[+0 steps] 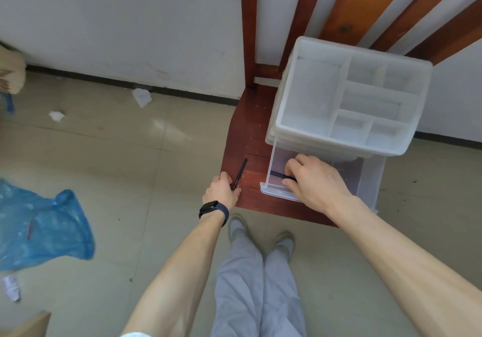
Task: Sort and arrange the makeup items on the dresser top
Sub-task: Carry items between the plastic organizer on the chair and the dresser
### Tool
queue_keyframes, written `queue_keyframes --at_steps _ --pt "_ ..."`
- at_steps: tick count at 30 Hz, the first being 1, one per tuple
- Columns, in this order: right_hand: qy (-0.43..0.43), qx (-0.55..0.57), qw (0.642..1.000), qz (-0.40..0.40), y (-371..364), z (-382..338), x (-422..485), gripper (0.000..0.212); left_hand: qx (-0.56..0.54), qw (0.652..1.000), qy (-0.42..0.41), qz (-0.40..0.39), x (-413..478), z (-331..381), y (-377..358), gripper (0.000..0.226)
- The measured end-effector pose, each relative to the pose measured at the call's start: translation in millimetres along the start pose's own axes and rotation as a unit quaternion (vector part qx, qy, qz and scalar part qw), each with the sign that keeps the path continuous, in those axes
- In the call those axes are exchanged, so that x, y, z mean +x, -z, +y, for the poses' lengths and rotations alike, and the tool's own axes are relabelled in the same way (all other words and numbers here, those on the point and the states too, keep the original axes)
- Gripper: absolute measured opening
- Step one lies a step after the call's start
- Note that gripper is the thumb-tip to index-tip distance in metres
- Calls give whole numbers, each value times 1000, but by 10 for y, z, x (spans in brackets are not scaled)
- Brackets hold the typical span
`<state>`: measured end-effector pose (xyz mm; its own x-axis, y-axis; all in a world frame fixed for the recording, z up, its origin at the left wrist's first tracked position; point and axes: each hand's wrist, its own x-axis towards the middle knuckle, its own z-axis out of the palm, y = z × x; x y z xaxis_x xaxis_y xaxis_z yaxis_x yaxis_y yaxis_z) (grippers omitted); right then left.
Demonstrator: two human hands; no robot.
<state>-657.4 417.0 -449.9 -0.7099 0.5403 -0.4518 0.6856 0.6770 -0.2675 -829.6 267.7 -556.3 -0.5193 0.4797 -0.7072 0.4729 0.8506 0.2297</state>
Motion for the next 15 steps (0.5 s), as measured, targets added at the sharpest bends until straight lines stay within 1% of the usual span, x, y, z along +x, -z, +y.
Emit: queue_keyframes --at_steps 6,10,12,13,15 --pt "-6 22 999 47 47 34 -175 23 38 999 12 -17 -89 53 75 32" --pt "-20 96 988 120 199 55 -428 22 -3 1000 13 -11 -260 80 248 31" --pt "-34 174 967 185 282 76 -617 18 -30 1000 3 -5 -364 109 376 30" --pt "-51 227 946 224 324 83 -729 15 -46 999 -4 4 -423 135 446 29" --pt "-114 338 887 293 391 105 -971 6 -83 996 -25 37 -564 222 579 31"
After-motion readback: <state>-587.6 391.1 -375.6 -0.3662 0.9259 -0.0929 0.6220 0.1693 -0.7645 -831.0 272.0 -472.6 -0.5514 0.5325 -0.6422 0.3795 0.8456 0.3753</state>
